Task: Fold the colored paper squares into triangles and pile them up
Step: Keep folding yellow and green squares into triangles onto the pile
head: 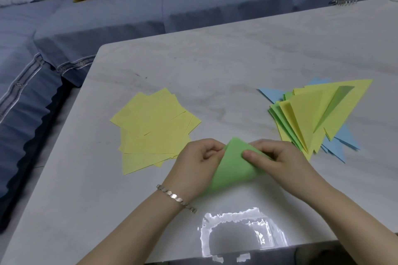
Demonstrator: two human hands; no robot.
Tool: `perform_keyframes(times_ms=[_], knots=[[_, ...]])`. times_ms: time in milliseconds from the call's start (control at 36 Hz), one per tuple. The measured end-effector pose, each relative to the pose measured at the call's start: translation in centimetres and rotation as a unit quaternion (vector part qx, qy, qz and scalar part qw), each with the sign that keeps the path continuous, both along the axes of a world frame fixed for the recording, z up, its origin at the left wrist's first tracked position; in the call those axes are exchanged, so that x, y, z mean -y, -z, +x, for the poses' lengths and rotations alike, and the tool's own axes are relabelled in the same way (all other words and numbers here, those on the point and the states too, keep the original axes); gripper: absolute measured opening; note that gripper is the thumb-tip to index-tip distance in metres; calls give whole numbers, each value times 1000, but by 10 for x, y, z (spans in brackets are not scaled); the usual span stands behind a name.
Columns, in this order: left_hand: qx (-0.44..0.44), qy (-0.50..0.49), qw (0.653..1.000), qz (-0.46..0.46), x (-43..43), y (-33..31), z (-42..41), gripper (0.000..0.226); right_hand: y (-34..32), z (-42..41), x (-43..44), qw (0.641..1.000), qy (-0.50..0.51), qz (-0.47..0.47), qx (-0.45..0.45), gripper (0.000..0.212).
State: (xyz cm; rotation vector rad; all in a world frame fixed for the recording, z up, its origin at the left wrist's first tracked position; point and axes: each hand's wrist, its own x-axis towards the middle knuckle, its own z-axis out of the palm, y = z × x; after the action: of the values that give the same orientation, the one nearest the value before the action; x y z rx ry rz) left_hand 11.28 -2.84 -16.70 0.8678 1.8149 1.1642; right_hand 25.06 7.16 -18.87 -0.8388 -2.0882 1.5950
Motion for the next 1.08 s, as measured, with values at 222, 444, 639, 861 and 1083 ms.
perform_keyframes(times_ms=[222,444,639,861,1083], knots=[[-52,-40,997,28,4,1,13,21,2,-1,7,996,77,-41,-26,8],[-37,-90,993,69,4,2,19,34,0,-3,10,983,133,-85,-93,21],[-45,-104,990,84,4,0,19,31,-10,-5,12,983,134,-68,-108,23],[-54,-104,989,88,4,0,18,29,-16,-3,15,987,125,-53,-91,26],[-102,-87,985,112,3,0,17,26,-19,-3,14,989,112,-44,-92,31]])
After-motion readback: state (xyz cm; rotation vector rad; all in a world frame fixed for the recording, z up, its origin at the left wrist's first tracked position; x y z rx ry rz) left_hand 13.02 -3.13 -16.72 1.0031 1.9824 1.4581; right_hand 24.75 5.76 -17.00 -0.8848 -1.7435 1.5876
